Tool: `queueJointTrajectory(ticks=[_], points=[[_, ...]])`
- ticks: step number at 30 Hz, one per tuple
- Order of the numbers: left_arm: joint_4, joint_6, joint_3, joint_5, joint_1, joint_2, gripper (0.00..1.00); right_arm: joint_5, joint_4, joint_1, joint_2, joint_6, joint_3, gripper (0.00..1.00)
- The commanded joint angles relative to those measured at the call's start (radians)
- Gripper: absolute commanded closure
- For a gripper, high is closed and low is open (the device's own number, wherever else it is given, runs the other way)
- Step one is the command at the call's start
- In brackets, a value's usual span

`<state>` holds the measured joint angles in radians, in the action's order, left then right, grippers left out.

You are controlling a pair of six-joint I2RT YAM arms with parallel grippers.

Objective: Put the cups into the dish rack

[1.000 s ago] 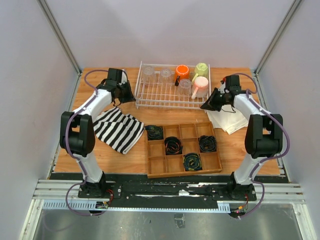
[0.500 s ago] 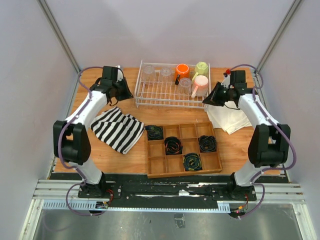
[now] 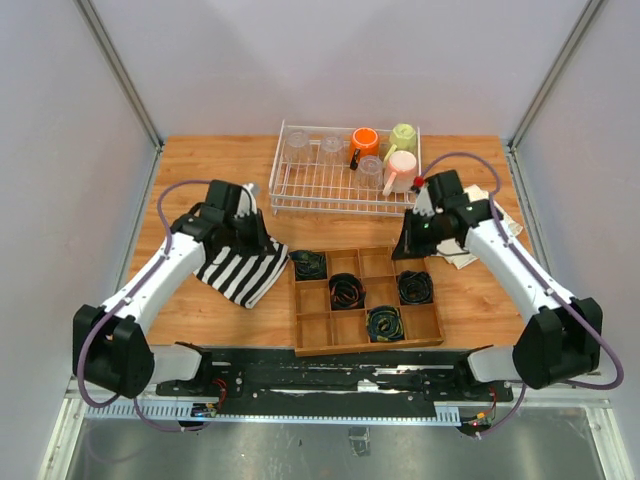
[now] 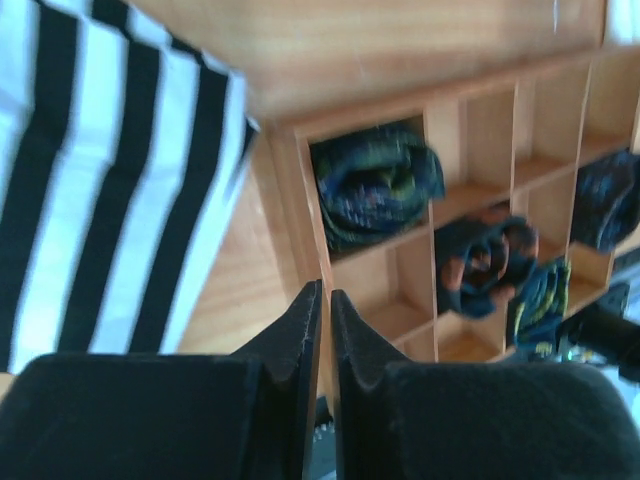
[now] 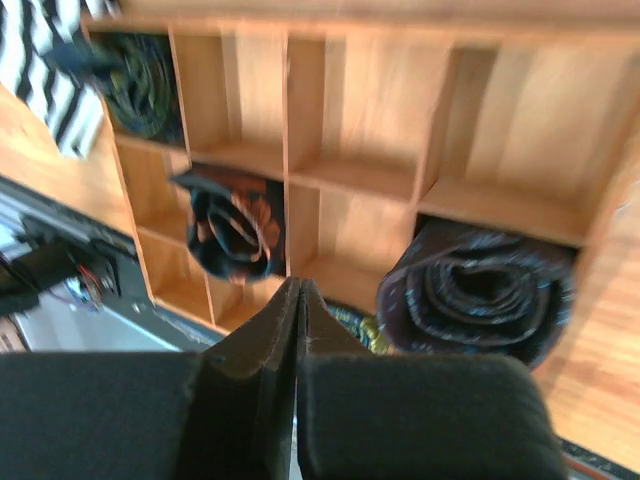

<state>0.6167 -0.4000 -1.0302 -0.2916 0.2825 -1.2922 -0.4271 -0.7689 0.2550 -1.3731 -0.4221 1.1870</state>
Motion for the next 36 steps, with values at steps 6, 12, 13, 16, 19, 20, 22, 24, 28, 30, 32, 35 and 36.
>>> queueJointTrajectory(ticks=[6,12,13,16,19,20,22,24,28,30,32,35,36], points=[[0.011,-0.174,0.196,-0.101,0.196,0.164,0.96,0.201,0.041,0.228,0.068,-0.117,-0.198,0.99],[-0.028,-0.206,0.278,-0.032,0.249,0.199,0.99,0.350,0.123,0.332,0.037,-0.175,-0.258,0.99],[-0.044,-0.208,0.280,-0.026,0.248,0.191,0.99,0.376,0.148,0.350,0.036,-0.192,-0.273,0.99],[-0.114,-0.232,0.287,-0.040,0.248,0.154,0.99,0.438,0.210,0.392,0.009,-0.239,-0.308,0.99],[-0.195,-0.255,0.302,-0.018,0.250,0.125,0.99,0.484,0.269,0.429,-0.019,-0.278,-0.337,0.99],[-0.219,-0.261,0.308,-0.012,0.249,0.113,0.99,0.502,0.282,0.439,-0.028,-0.292,-0.343,0.99],[-0.263,-0.275,0.312,-0.024,0.251,0.086,1.00,0.528,0.307,0.450,-0.047,-0.299,-0.350,0.99],[-0.288,-0.281,0.310,-0.024,0.261,0.061,0.99,0.550,0.331,0.449,-0.067,-0.300,-0.353,0.99],[-0.315,-0.290,0.298,-0.027,0.281,0.016,1.00,0.583,0.395,0.452,-0.121,-0.302,-0.351,0.99],[-0.332,-0.299,0.295,-0.026,0.296,-0.004,0.99,0.583,0.424,0.450,-0.153,-0.309,-0.341,0.99],[-0.344,-0.303,0.289,-0.012,0.312,-0.028,0.99,0.577,0.436,0.453,-0.192,-0.323,-0.323,0.99],[-0.346,-0.298,0.272,0.007,0.323,-0.065,0.99,0.571,0.455,0.456,-0.244,-0.353,-0.295,0.99],[-0.333,-0.287,0.259,0.022,0.322,-0.073,0.99,0.573,0.462,0.457,-0.258,-0.365,-0.286,0.99]])
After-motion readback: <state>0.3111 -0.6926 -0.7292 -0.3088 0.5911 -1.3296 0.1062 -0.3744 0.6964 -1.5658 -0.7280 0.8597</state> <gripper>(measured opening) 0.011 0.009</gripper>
